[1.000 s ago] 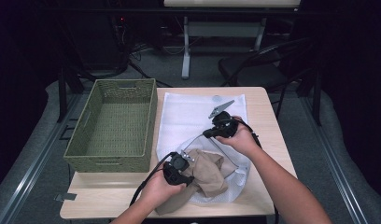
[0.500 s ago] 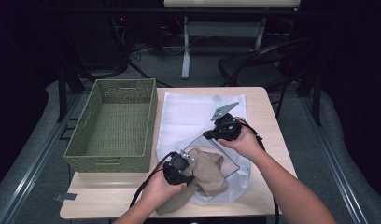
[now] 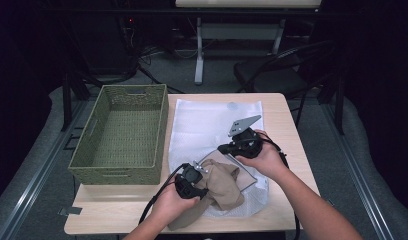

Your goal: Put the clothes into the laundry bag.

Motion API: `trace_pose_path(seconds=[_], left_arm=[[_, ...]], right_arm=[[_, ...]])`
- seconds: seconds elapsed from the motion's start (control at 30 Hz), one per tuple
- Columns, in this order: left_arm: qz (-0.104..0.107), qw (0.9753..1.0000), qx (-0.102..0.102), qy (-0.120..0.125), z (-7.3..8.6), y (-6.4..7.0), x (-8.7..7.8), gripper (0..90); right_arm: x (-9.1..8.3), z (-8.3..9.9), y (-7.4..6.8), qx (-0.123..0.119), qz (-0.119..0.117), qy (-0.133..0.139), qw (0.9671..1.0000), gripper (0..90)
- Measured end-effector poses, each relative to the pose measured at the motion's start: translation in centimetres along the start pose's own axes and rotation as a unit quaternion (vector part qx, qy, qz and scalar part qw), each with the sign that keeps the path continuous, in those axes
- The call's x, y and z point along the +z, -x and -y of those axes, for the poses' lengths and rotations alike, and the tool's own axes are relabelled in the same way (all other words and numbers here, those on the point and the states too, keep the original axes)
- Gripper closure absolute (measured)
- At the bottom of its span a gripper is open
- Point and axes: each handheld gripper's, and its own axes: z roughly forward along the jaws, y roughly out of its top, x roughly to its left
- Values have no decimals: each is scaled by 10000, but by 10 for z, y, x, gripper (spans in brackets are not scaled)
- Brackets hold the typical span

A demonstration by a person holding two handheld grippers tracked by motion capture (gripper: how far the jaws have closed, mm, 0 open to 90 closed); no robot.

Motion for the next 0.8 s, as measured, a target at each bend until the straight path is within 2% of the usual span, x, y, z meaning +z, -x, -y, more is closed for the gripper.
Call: trace_pose_path(seconds=[0.17,0.27,0.33,0.43,0.63,0.7,0.8], left_arm=[[-9,10000,-19,17,0,0,0,600],[-10,10000,-40,46,1,1,0,599],[-3,10000,-26,43,1,0,0,599],[6,10000,-53,41,1,0,0,599],[2,9999,-97,74,2,0,0,601],[20,9999,-106,88,2,-1,0,602],[11,9999,-108,98,2,-1,0,602]], right_arm=[[-5,4,-10,-55,53,95,9999,894],[-9,8,-17,-166,232,118,9995,894],[-9,9,-19,-185,241,184,9994,894],[-9,11,-25,-277,375,197,9987,894],[-10,14,-34,-271,395,284,9985,894],[-10,14,-35,-276,448,201,9984,894],[-9,15,-33,-211,400,174,9988,893]])
